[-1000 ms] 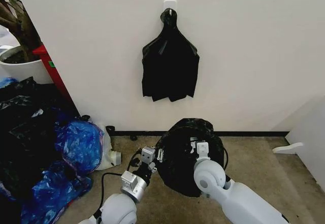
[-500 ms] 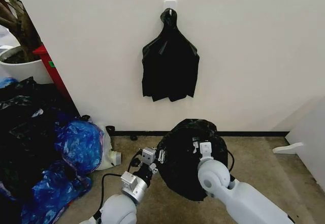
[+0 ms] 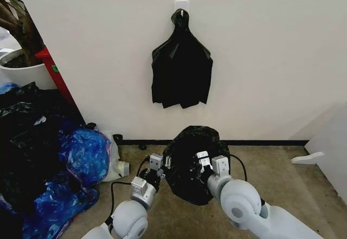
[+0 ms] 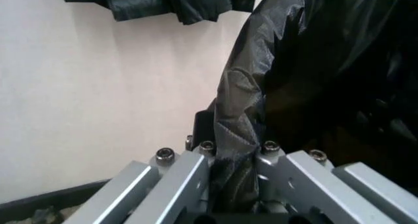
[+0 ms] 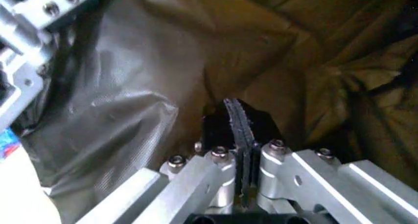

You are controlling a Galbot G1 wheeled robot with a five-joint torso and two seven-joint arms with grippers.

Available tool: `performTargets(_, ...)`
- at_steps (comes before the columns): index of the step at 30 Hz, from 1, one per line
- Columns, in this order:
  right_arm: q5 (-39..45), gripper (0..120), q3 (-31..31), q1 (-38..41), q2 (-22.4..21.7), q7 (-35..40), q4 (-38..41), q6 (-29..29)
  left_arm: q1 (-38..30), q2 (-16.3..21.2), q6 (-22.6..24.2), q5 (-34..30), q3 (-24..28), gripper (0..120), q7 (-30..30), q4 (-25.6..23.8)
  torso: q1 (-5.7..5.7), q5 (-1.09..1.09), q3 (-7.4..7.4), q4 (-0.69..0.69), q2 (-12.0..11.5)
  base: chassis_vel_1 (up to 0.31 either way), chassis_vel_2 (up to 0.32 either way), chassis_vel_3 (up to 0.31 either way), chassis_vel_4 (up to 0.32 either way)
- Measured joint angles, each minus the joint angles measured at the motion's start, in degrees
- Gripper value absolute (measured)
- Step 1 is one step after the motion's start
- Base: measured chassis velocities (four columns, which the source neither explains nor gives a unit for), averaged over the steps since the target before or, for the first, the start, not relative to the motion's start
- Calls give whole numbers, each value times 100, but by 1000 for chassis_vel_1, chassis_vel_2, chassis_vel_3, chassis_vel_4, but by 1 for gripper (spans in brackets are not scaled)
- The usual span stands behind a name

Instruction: Place the garbage bag over the trash bin.

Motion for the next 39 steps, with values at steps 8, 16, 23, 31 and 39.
performTargets(8, 46, 0, -85, -14, 41, 72, -182, -120, -35, 21, -1, -98, -22, 2, -8, -125, 0, 1, 1, 1, 0, 0, 0, 0, 0)
performTargets(16, 97, 0, 80, 3, -180, 11, 69, -124, -85, -29, 6, -157, -67, 2, -21, -99, 0, 0, 1, 0, 0, 0, 0, 0, 0)
performTargets(23, -15, 0, 55, 221, -263, 112, -74, 16, -80, -100, 20, -60, -6, 2, -21, -51, 0, 0, 1, 0, 0, 0, 0, 0, 0)
performTargets(31, -345, 0, -185, 375, 407, 711, -927, 353, -32, -144, 2, 65, -4, 2, 85, -118, 0, 1, 1, 0, 0, 0, 0, 0, 0)
performTargets(39, -373, 0, -172, 704, 821, 1089, -1712, 408, 290, -108, -189, 562, -124, 2, 411, -260, 0, 0, 1, 2, 0, 0, 0, 0, 0)
